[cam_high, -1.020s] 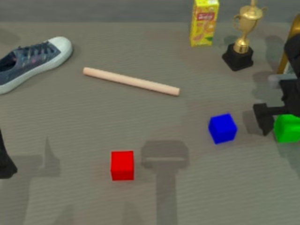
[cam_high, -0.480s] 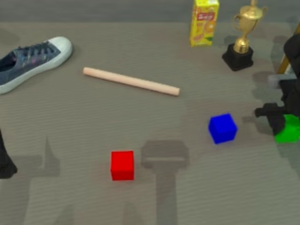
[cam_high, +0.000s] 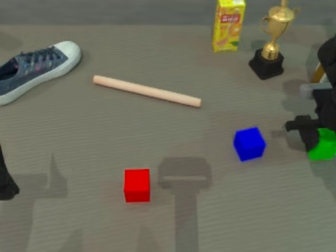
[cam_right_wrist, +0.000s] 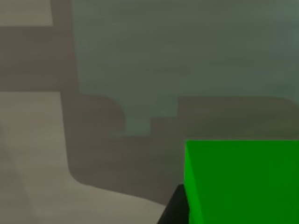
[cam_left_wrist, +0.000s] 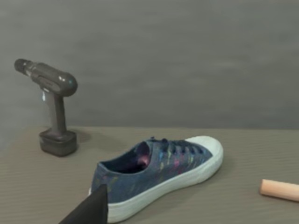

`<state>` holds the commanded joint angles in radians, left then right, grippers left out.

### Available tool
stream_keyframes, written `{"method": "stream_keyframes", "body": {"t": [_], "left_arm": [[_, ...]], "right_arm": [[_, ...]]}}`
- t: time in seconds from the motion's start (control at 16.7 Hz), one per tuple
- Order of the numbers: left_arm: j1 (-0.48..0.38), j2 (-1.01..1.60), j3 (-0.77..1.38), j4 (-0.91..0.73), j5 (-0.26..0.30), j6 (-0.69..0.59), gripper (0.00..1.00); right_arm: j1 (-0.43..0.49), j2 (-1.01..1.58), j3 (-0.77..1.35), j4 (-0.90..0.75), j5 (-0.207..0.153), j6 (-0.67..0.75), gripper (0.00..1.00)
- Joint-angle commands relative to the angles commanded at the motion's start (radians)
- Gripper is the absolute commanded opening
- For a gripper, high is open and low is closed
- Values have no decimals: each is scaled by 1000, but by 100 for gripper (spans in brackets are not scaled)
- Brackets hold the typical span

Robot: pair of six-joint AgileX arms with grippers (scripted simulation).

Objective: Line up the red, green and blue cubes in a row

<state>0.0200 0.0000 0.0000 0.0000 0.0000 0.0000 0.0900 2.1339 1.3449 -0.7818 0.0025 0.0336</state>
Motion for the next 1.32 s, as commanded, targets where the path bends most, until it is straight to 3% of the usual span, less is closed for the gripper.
{"method": "stream_keyframes", "body": {"t": [0.3,0.72,1.02,1.14,1.32], "left_arm": [[0,0,0,0,0,0,100],[0,0,0,0,0,0,100],[0,0,0,0,0,0,100],[0,0,0,0,0,0,100],[0,0,0,0,0,0,100]], "right_arm": [[0,-16,15,-21,0,0,0],[6,-113,136,-243,-1,-2,0],[4,-113,138,-246,-1,2,0],[39,-101,156,-256,-1,37,0],[161,-70,210,-287,0,166,0]]}}
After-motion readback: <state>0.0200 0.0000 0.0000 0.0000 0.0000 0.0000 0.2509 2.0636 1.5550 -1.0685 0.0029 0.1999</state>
